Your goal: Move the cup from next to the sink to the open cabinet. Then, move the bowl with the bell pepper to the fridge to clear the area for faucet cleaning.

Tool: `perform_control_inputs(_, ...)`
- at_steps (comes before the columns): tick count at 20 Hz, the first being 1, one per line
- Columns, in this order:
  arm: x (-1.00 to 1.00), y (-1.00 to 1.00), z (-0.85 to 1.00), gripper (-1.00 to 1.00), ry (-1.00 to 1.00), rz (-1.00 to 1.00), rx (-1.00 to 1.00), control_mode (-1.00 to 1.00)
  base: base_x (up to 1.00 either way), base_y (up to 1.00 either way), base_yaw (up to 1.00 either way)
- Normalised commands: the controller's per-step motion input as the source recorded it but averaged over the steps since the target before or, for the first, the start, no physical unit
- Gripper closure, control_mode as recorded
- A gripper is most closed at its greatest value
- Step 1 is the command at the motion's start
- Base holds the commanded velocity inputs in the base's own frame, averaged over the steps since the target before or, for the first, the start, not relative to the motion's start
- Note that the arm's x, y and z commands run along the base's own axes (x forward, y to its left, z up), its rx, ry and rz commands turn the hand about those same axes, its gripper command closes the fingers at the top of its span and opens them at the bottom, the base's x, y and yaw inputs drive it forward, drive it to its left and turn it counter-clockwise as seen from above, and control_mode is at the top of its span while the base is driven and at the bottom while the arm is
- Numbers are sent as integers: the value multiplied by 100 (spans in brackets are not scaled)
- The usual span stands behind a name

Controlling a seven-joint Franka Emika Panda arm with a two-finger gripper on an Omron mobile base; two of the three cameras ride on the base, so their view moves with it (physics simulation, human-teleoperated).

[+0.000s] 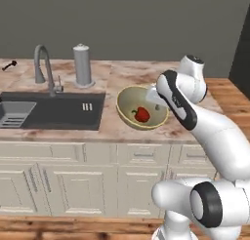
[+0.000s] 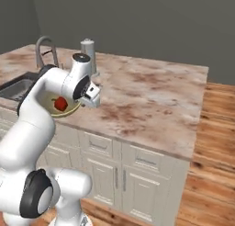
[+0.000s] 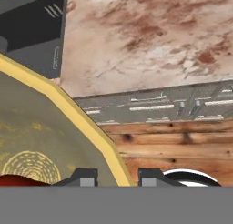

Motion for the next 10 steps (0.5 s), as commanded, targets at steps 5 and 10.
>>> perform_control_inputs(5,0,0,0,100,0,0,0,100,-13,26,87)
perform_control_inputs(10,0,0,0,100,0,0,0,100,2,61,79)
